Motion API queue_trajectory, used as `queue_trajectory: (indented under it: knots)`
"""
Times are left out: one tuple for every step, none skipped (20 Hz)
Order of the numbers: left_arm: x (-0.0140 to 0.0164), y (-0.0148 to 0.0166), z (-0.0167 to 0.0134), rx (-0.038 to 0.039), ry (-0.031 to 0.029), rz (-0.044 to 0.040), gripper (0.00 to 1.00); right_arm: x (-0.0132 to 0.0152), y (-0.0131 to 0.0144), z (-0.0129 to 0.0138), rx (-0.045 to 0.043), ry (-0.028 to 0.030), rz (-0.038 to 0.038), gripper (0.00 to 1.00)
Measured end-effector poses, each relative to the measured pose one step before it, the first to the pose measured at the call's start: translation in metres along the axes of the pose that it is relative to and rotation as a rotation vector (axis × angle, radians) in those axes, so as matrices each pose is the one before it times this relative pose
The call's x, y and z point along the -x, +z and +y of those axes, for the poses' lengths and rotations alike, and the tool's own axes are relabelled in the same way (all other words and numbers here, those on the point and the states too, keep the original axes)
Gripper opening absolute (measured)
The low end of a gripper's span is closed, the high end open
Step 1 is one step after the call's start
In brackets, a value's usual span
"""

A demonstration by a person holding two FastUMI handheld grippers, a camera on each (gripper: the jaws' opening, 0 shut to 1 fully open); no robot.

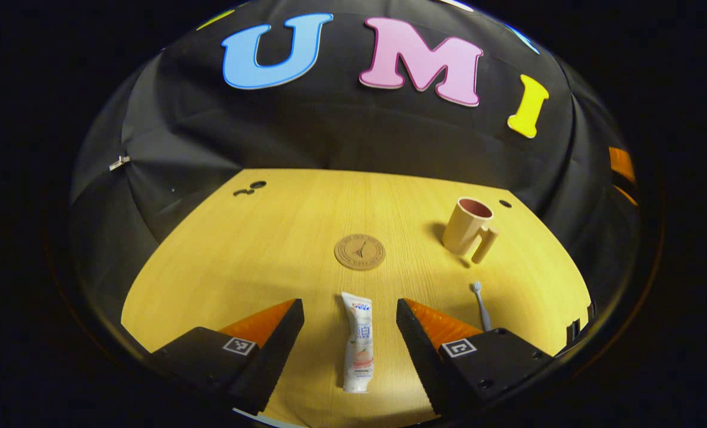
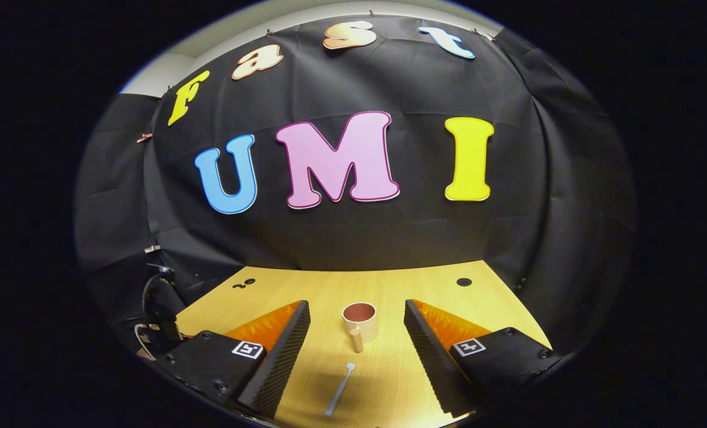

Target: Put the toothbrush and toothpaste on the desktop into the cup, then pick up the cup and place it on the coaster on the desktop.

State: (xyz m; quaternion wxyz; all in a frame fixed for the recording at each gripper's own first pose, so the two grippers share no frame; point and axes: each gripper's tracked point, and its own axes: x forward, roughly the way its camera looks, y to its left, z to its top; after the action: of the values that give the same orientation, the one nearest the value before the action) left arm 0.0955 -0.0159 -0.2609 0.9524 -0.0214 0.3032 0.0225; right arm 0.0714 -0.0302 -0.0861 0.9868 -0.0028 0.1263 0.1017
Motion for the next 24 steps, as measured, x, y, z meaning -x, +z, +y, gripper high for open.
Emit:
queue_trajectory:
  knots:
    - [-0.00696, -0.00728, -0.00037, -0.00462, 0.00171, 0.02408, 0.98, -0.00418, -0.0025, -0.00265, -0.0003, 0.00639, 0.00914, 0.98]
    - [-0.00675, -0.00849, 0.00017, 0.00003, 0.00324, 0.02236, 0.98, -0.00457, -0.00251, -0.00341, -0.00035, 0.00434, 0.01, 0.98]
    - [-0.00617, -0.00703, -0.00062, 0.00482, 0.00127, 0.02538, 0.98, -0.00342, -0.00383, -0.00209, -0.00205, 0.00486, 0.01026, 0.98]
    - [-0.00491, -0.00678, 0.00017, 0.00661, 0.00335, 0.02201, 0.96, -0.00421, -0.00165, -0.0015, -0.00663, 0.00411, 0.01063, 0.98]
    - [-0.00508, -0.00456, 0.00206, 0.00663, 0.00411, 0.01743, 0.96, -0.00382, -0.00163, -0.00229, -0.00808, 0.00414, 0.00967, 0.98]
    - [-0.00531, -0.00546, 0.00064, 0.00458, 0.00664, 0.01834, 0.95, -0.00428, -0.00238, -0.00305, -0.00504, 0.0034, 0.00943, 0.98]
    - [-0.00543, -0.00458, 0.00263, 0.00166, 0.01267, 0.02285, 0.93, -0.00401, -0.00363, -0.00187, -0.00057, 0.00458, 0.01043, 0.98]
    - [-0.00407, -0.00384, 0.0025, -0.00315, 0.01466, 0.02468, 0.9, -0.00302, -0.00337, -0.0021, 0.0017, 0.00277, 0.01015, 0.98]
    - [-0.00516, -0.00382, 0.00187, -0.00768, 0.01408, 0.02255, 0.89, -0.0022, -0.00332, -0.00345, 0.00061, 0.00161, 0.00954, 0.98]
    - [-0.00449, -0.00361, 0.00016, -0.01, 0.00361, 0.02034, 0.88, -0.00364, -0.00349, -0.00318, -0.00264, -0.00161, 0.01081, 0.98]
    - [-0.00363, -0.00351, -0.00167, -0.01052, 0.00212, 0.01977, 0.86, -0.00201, -0.00303, -0.00104, -0.01071, 0.00337, 0.01345, 0.98]
    - [-0.00405, -0.0045, -0.00198, -0.00881, -0.00011, 0.01852, 0.85, -0.00209, -0.00193, -0.0006, -0.01492, 0.00776, 0.00866, 0.98]
    - [-0.00121, -0.00467, -0.003, -0.00565, -0.00274, 0.02257, 0.85, -0.00312, -0.00152, 0.00008, -0.00934, 0.00823, 0.00446, 0.99]
    - [-0.0011, 0.00423, -0.00123, -0.00291, -0.00269, -0.01932, 0.87, -0.002, -0.00102, -0.00053, -0.00437, 0.00467, 0.00399, 0.99]
    - [-0.0039, -0.00084, -0.00266, -0.0027, -0.00582, 0.01259, 0.86, -0.00213, -0.00116, -0.00205, -0.00206, 0.0021, 0.00108, 0.99]
    - [0.00204, 0.00157, -0.00112, -0.00495, -0.00328, -0.00209, 0.79, -0.00233, -0.00282, -0.00148, -0.00642, -0.00014, 0.00396, 0.98]
    - [-0.00062, -0.00003, -0.00216, -0.00589, -0.00481, 0.01777, 0.77, -0.0024, -0.00544, -0.00112, -0.01295, -0.00062, 0.00687, 0.98]
    - [-0.0015, -0.00032, -0.00067, -0.00933, -0.00355, 0.00667, 0.67, -0.00183, -0.00475, -0.00125, -0.01316, -0.00171, 0.01339, 0.99]
    - [-0.00137, -0.00024, -0.00125, -0.00862, -0.00297, 0.02389, 0.61, -0.00072, -0.00727, -0.00175, -0.01105, -0.00352, 0.0168, 0.98]
    - [0.00078, 0.00028, -0.00042, -0.00931, -0.00205, 0.02556, 0.51, -0.00185, -0.00741, -0.00172, -0.00707, -0.00687, 0.02091, 0.98]
    - [0.00229, 0.0014, -0.00135, -0.00152, 0.00155, 0.02337, 0.44, 0.00128, -0.00635, -0.00236, -0.00741, -0.00915, 0.01928, 0.98]
    - [-0.00237, -0.00025, -0.0005, 0.00376, -0.00181, 0.02373, 0.42, -0.00137, -0.00626, -0.00047, -0.01059, -0.00558, 0.01575, 0.98]
    - [0.00072, 0.00111, 0.00043, 0.00584, 0.00135, 0.01074, 0.42, -0.00048, -0.00636, -0.00048, -0.00954, -0.00356, 0.01517, 0.98]
    - [-0.00025, 0.0021, 0.00058, 0.00432, 0.00575, 0.00268, 0.38, -0.00158, -0.00775, -0.00072, -0.00367, -0.00541, 0.01601, 0.98]
